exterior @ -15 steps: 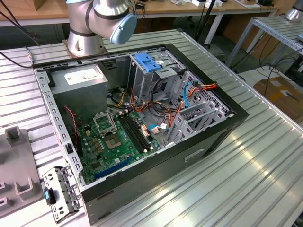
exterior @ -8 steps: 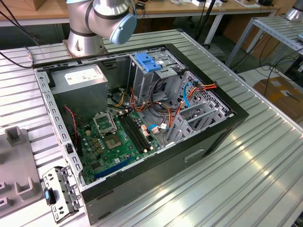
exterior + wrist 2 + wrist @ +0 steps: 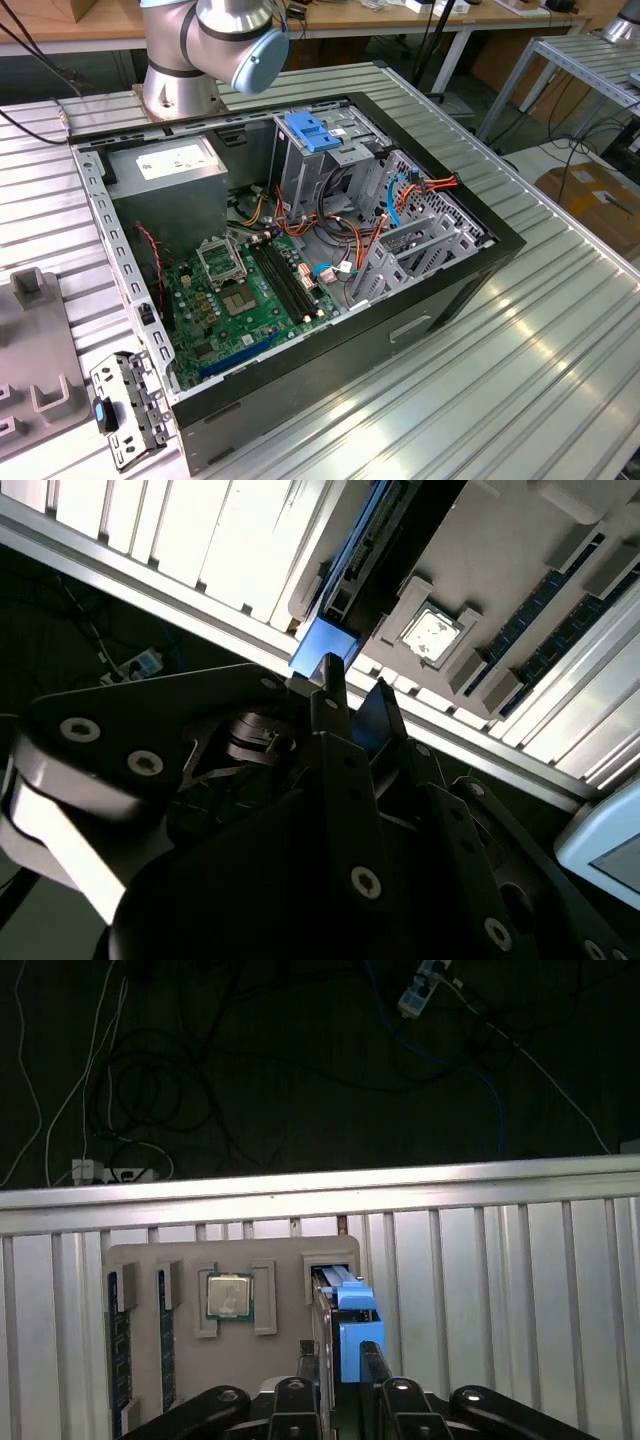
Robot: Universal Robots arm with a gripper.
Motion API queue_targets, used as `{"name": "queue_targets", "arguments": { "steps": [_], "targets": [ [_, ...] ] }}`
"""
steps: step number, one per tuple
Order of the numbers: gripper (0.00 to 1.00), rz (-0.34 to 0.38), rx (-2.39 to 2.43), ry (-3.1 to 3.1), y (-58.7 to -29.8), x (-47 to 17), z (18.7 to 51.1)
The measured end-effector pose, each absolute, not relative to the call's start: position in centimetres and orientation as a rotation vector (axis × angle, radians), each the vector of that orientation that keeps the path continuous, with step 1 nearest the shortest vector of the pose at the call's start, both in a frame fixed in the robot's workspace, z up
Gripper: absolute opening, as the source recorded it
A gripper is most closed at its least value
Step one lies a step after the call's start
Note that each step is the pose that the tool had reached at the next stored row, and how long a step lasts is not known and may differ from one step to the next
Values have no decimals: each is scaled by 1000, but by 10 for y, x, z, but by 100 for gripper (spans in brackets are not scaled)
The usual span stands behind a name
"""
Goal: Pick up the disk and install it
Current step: 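Pick up the disk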
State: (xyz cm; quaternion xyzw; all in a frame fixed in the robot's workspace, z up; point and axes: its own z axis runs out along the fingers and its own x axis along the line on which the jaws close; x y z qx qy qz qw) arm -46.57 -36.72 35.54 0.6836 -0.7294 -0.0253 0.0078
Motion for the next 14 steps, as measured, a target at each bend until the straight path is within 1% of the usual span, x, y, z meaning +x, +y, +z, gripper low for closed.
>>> {"name": "queue_targets", "arguments": {
  "steps": [14],
  "targets": [
    [30,-78,2139,-2279,-367,-466,355]
  ]
}}
